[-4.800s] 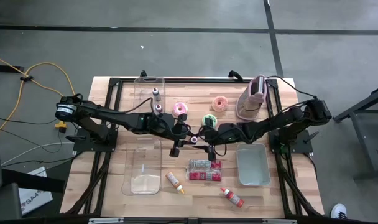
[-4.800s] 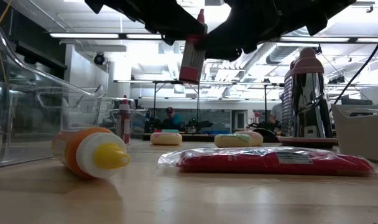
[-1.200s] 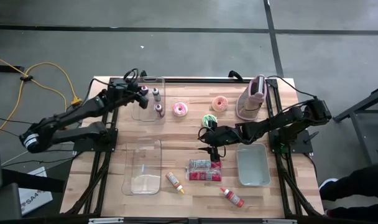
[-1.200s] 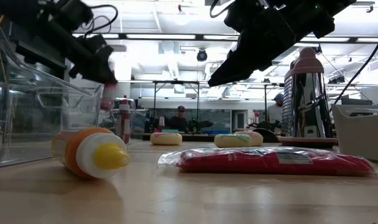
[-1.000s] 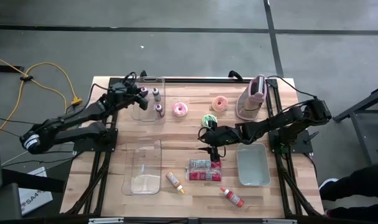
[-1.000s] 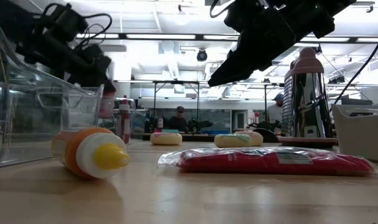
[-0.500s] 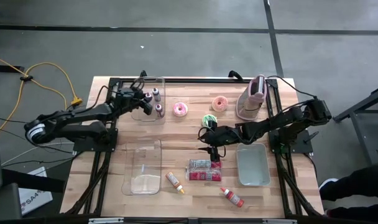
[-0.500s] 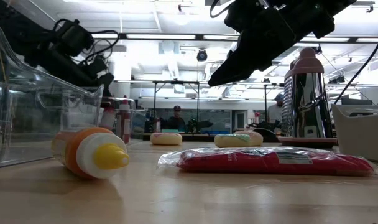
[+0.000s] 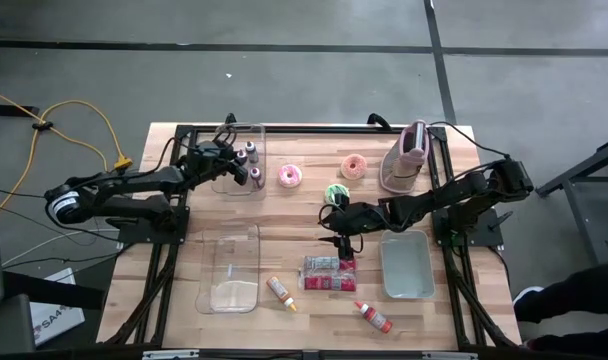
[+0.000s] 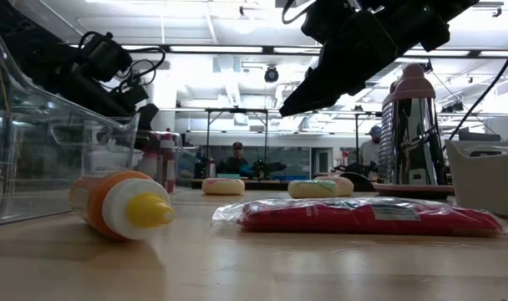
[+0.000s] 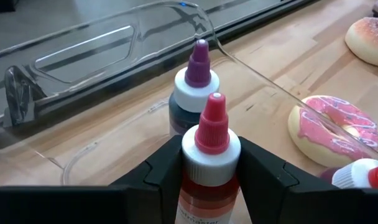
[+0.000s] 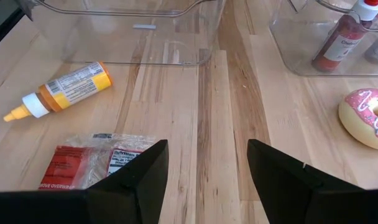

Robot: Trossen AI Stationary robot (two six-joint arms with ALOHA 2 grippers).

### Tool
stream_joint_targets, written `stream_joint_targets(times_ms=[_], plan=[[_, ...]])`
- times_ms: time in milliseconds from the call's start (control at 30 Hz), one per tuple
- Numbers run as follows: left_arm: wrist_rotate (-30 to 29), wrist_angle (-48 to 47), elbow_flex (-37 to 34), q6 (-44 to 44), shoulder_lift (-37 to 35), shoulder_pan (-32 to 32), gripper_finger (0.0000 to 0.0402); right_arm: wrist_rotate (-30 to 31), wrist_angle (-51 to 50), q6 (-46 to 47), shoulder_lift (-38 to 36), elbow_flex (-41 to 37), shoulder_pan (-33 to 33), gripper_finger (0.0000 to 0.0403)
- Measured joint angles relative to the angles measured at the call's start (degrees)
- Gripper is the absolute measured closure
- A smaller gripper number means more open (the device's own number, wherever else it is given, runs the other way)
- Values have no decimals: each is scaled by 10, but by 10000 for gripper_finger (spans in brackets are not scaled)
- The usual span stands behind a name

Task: Pick & Place Food Item
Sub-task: Put the pink food coloring bottle into the top transparent bin, then put the yellow food coloring bottle into the top transparent bin

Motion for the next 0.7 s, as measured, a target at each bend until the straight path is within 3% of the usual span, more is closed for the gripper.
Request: stream_joint_targets(times_ms=[300,700], plan=[[0,0,0,-1,0,0,238,0,0,0,0,0,0,196],[0,0,0,0,-37,0,236,0,0,0,0,0,0,196]])
